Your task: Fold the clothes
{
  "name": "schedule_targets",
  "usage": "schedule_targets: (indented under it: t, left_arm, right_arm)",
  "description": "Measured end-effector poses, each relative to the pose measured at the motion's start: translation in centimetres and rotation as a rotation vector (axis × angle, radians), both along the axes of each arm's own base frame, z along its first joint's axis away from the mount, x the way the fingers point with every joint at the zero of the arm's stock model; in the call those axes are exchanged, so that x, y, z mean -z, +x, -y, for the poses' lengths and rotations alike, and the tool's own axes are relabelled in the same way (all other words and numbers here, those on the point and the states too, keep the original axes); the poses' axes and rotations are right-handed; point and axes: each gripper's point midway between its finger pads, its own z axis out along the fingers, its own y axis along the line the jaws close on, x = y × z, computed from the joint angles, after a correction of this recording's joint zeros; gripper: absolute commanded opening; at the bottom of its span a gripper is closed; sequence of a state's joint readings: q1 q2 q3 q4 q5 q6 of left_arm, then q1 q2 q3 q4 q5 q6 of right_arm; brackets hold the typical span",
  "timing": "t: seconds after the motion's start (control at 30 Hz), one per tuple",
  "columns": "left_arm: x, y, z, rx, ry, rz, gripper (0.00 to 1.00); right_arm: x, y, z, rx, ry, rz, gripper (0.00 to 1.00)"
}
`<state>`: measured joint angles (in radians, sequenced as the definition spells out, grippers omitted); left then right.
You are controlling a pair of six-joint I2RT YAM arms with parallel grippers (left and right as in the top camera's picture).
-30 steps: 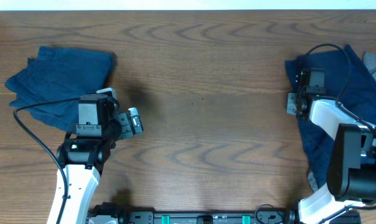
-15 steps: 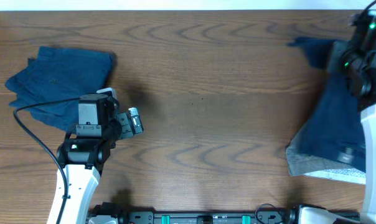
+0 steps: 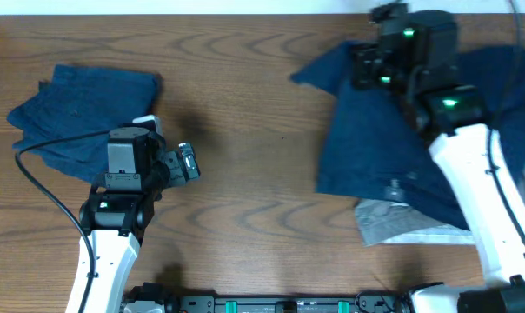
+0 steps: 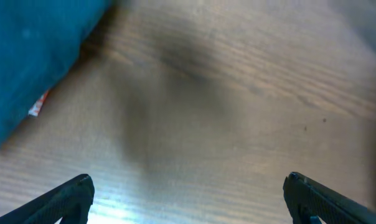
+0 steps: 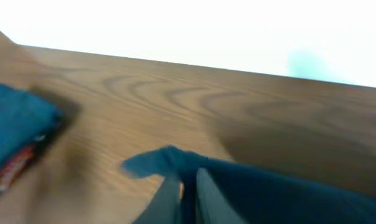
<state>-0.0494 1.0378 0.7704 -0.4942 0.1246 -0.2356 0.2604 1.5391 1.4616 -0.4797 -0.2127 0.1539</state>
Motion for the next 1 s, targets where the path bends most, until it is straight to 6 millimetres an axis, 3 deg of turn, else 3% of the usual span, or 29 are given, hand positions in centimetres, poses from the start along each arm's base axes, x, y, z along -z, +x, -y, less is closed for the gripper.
schedule_targets:
  t: [0.07, 0.1, 0.2, 0.37, 0.53, 0.63, 0.73, 0.9, 1.0]
  left_arm:
    - [-0.4, 0.5, 0.0, -0.001, -0.003, 0.027, 0.98]
    - [-0.6, 0.7, 0.0, -0.005, -0.006, 0.035, 0.98]
    - [-0.8, 0.8, 0.0, -0.017, -0.018, 0.044, 0.98]
    - [-0.9, 0.8, 0.7, -0.009, -0.062, 0.043, 0.98]
    - [-0.5, 0.7, 3.0, 0.025, -0.193, 0.001, 0.98]
    - [1.0, 0.4, 5.5, 0.061, -0.270, -0.077, 0.98]
    - [2.6, 0.2, 8.9, 0.112, -0.337, -0.156, 0.98]
    - [5.0, -0.3, 15.2, 0.189, -0.433, -0.262, 0.98]
    - [6.4, -0.7, 19.2, 0.233, -0.484, -0.305, 0.98]
  right_arm:
    - [1.4, 0.2, -1.3, -0.022, -0.008, -0.029, 0.94]
    - [2.4, 0.2, -1.4, -0.015, -0.021, -0.056, 0.99]
    - [5.1, 0.1, 0.8, 0.076, -0.092, -0.145, 0.99]
    - [8.0, -1.9, 8.8, 0.335, -0.277, -0.300, 0.99]
    - [8.8, -5.6, 17.5, 0.556, -0.388, -0.449, 0.99]
    - [9.1, -8.3, 21.5, 0.659, -0.416, -0.543, 0.99]
    - [9.5, -10.0, 24.0, 0.724, -0.425, -0.605, 0.99]
    - [9.9, -12.0, 26.8, 0.801, -0.413, -0.677, 0.99]
    - [10.0, -12.5, 27.4, 0.818, -0.393, -0.693, 0.99]
